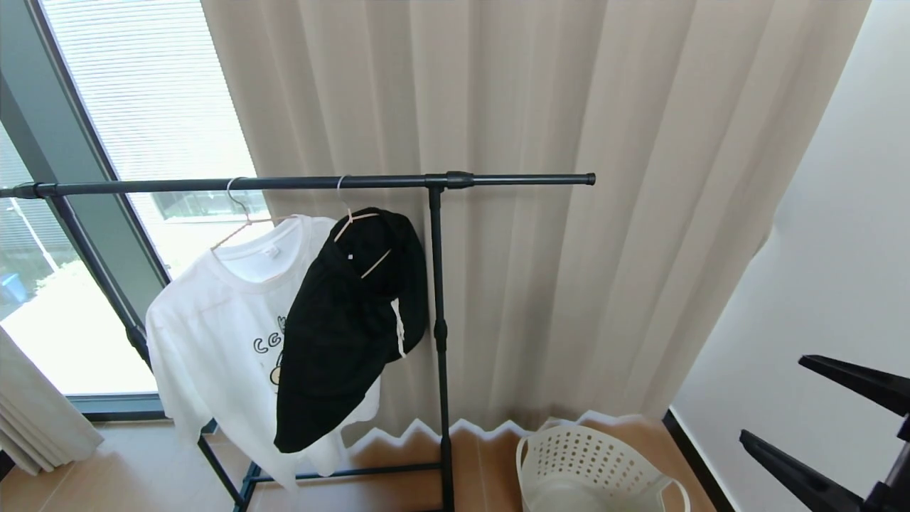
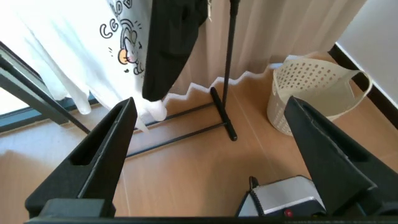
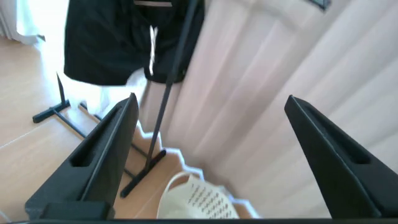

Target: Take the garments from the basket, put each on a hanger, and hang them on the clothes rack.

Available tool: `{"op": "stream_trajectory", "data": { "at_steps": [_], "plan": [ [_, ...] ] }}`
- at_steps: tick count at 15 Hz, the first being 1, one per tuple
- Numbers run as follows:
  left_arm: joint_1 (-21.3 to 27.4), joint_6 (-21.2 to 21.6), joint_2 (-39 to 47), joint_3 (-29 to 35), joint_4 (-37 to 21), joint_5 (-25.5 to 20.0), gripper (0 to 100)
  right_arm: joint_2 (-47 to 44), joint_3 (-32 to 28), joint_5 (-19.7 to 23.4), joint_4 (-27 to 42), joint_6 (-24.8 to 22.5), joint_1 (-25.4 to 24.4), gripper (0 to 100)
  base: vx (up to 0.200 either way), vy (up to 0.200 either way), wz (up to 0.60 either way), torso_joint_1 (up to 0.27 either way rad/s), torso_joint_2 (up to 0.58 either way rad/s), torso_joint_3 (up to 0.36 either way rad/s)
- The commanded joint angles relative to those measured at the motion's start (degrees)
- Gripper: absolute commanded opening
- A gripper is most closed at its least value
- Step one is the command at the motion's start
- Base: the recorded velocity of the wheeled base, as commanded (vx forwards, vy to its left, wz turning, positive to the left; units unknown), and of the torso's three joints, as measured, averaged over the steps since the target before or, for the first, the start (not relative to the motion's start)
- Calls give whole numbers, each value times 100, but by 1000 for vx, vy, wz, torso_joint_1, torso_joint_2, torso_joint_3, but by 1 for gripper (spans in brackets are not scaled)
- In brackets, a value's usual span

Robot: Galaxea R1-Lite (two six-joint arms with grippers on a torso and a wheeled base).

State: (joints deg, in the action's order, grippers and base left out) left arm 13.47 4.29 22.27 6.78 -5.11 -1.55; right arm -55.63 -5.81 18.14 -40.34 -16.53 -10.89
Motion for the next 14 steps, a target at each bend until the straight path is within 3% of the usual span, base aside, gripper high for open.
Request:
{"op": "stream_trajectory", "data": {
  "at_steps": [1,6,9,12,14],
  "plan": [
    [-81,-95,-1067,-247,-245,-39,100,1019,335,-126,413,71,16,100,0,0,0,0,0,0],
    [-1576,-86,-1463,-247,-245,-30,100,3260,406,-153,2882,62,34,100,0,0,0,0,0,0],
    [-1655,-86,-1612,-256,-245,-30,100,4394,581,-197,3788,53,219,100,0,0,0,0,0,0],
    [-1646,-69,-1717,-265,-245,5,100,5070,581,-566,3867,159,561,100,0,0,0,0,0,0],
    [-1646,-69,-1717,-282,-245,164,100,5527,581,-742,3893,247,1168,100,0,0,0,0,0,0]
  ]
}}
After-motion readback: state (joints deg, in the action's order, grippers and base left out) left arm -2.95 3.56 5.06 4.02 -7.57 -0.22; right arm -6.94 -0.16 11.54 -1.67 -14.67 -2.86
